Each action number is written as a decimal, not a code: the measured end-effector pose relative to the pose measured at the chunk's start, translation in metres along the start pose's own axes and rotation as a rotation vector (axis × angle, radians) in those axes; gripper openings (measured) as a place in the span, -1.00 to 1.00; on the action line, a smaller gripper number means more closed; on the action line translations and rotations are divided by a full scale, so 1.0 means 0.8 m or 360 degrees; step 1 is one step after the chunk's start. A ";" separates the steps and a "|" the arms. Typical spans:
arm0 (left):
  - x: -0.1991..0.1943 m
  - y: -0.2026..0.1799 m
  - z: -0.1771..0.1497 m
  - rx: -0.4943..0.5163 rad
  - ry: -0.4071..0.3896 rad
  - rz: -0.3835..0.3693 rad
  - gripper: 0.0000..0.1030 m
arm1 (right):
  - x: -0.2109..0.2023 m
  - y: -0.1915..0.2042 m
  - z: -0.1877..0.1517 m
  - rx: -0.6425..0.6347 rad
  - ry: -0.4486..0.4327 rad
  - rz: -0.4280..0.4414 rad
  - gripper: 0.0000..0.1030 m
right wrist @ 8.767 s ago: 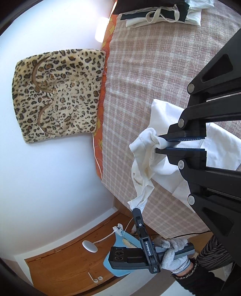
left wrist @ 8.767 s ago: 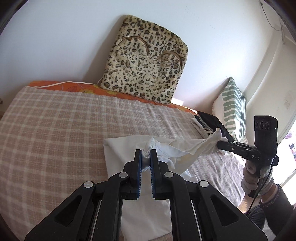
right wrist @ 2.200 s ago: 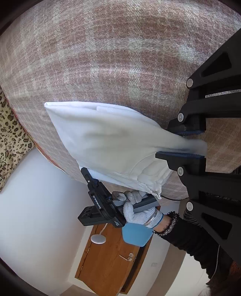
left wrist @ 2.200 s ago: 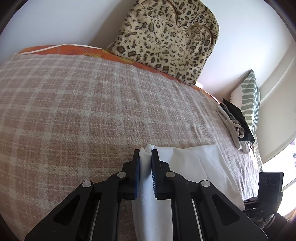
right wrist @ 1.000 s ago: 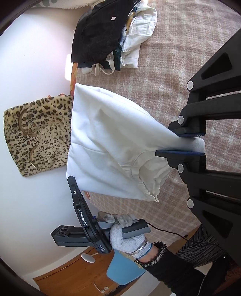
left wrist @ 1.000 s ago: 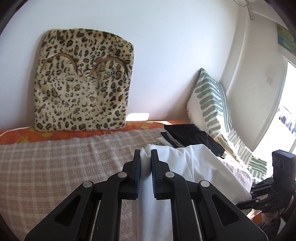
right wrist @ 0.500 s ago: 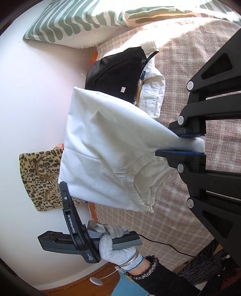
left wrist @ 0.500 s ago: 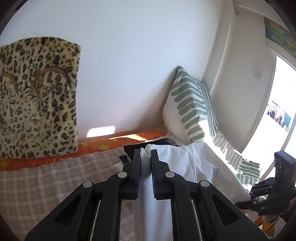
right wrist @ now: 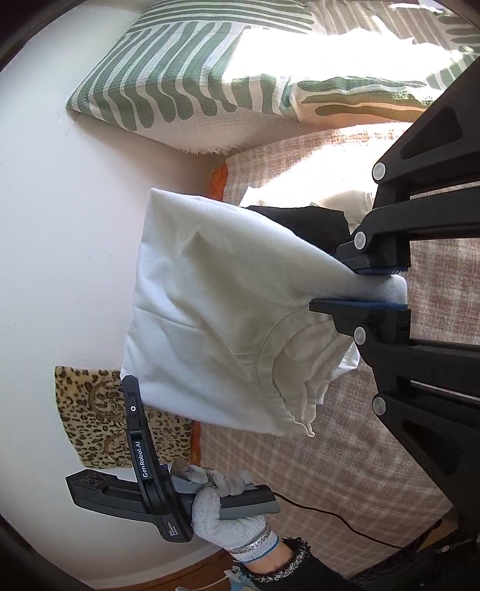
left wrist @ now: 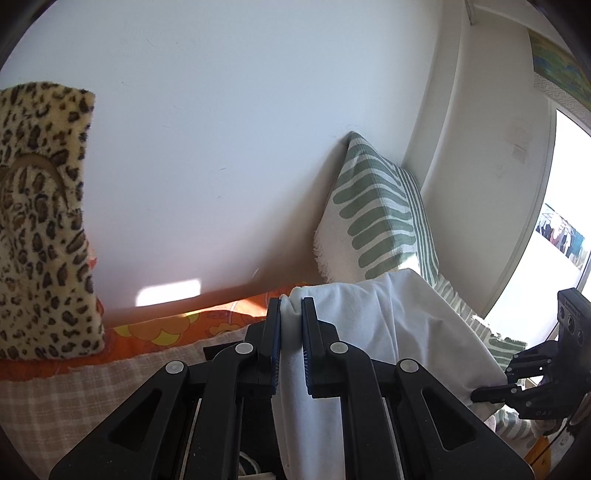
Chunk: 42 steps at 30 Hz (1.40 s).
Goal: Fold small clothes
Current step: 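Lower the folded shirt onto the clothes stack and open both tools, then pull both open tools back from the clothes stack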
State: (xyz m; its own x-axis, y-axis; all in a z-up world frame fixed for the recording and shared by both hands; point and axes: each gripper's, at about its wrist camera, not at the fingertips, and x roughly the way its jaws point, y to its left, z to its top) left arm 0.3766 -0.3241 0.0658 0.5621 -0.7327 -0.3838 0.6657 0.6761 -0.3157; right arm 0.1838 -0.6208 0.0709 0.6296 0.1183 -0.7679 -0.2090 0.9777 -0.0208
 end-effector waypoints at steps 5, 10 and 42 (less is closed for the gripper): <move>0.045 0.015 0.002 -0.0016 0.0027 0.0048 -0.83 | 0.032 -0.040 0.016 0.0012 0.0000 0.0042 -0.84; 0.082 0.035 -0.007 -0.0013 0.0093 0.0121 -0.83 | 0.078 -0.066 0.014 0.0022 0.0038 0.0087 -0.84; 0.046 0.018 -0.042 0.0151 0.0293 0.0439 0.30 | 0.059 -0.110 -0.017 0.0485 -0.0050 0.0043 -0.29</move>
State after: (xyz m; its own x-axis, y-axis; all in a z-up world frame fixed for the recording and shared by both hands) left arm 0.3901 -0.3386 0.0179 0.6352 -0.4908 -0.5963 0.5483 0.8304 -0.0994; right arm 0.2218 -0.7032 0.0281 0.6507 0.1458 -0.7452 0.0048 0.9806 0.1961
